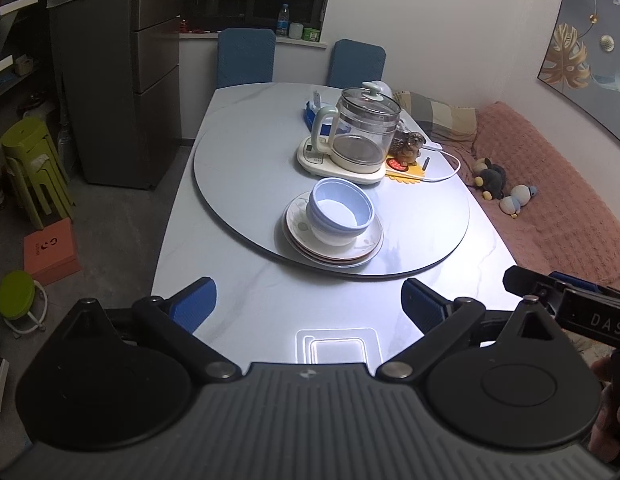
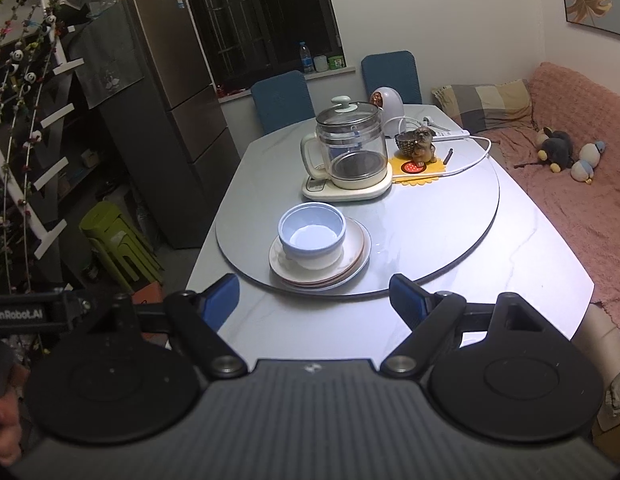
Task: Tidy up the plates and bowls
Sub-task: 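Withdraw both grippers upward away from the stacked dishes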
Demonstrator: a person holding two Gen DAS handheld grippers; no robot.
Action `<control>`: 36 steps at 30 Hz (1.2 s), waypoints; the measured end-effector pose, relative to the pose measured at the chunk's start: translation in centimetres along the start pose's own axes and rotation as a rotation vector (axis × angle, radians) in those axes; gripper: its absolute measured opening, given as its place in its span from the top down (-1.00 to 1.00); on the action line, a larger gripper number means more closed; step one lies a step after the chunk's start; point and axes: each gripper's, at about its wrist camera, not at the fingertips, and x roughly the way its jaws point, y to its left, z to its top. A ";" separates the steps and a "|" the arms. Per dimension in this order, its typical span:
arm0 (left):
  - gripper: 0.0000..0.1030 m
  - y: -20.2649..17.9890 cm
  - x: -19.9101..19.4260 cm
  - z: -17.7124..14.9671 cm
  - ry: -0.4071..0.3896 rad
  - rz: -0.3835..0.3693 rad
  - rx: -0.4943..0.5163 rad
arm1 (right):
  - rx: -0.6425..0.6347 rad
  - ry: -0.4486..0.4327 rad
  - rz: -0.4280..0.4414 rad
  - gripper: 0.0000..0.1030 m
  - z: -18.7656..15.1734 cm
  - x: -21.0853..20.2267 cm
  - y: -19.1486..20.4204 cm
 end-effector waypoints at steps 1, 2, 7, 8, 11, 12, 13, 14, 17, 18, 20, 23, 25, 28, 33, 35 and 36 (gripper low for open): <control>-0.95 0.1 -0.2 0.3 -0.002 0.000 0.000 | -0.003 -0.003 -0.001 -0.62 0.0 -0.1 0.0; -0.95 0.1 -0.4 0.3 -0.005 -0.001 0.000 | -0.003 -0.004 -0.002 -0.62 0.0 -0.2 0.0; -0.95 0.4 -0.7 0.7 -0.016 -0.006 0.017 | 0.003 -0.036 0.004 -0.62 -0.4 0.0 0.4; -0.95 0.5 -0.7 0.7 -0.018 -0.007 0.019 | -0.002 -0.038 0.002 -0.62 -0.5 0.0 0.6; -0.95 0.7 -0.6 0.7 -0.019 -0.011 0.021 | -0.007 -0.044 0.003 -0.62 -0.8 0.3 1.0; -0.95 0.8 -0.5 0.6 -0.017 -0.008 0.021 | -0.004 -0.043 -0.004 -0.62 -0.9 0.4 1.1; -0.95 0.8 -0.4 0.6 -0.012 -0.003 0.021 | 0.000 -0.042 -0.008 -0.62 -1.0 0.4 1.1; -0.95 0.9 -0.3 0.6 -0.010 -0.003 0.024 | 0.004 -0.044 -0.007 -0.62 -1.1 0.4 1.2; -0.95 1.2 -0.2 0.4 -0.021 -0.009 0.041 | -0.005 -0.049 -0.010 -0.62 -1.3 0.5 1.5; -0.95 1.3 -0.2 0.3 -0.024 -0.009 0.045 | -0.010 -0.051 -0.011 -0.62 -1.4 0.6 1.7; -0.95 1.3 0.1 0.3 -0.024 -0.009 0.046 | -0.010 -0.053 -0.016 -0.62 -1.5 0.7 1.8; -0.95 1.3 0.1 0.3 -0.023 -0.009 0.044 | -0.003 -0.053 -0.016 -0.62 -1.6 0.7 1.9; -0.95 1.4 0.3 0.3 -0.021 -0.011 0.045 | -0.007 -0.052 -0.019 -0.62 -1.6 0.7 1.8; -0.95 1.3 0.4 0.4 -0.026 -0.015 0.049 | -0.011 -0.052 -0.020 -0.62 -1.4 0.6 1.9; -0.95 1.1 0.9 0.6 -0.025 -0.025 0.052 | -0.016 -0.052 -0.027 -0.62 -1.4 0.6 1.8; -0.95 0.9 1.1 0.6 -0.022 -0.020 0.054 | -0.016 -0.048 -0.027 -0.62 -1.5 0.7 1.7; -0.95 0.9 1.2 0.7 -0.022 -0.021 0.054 | -0.016 -0.047 -0.028 -0.62 -1.4 0.7 1.7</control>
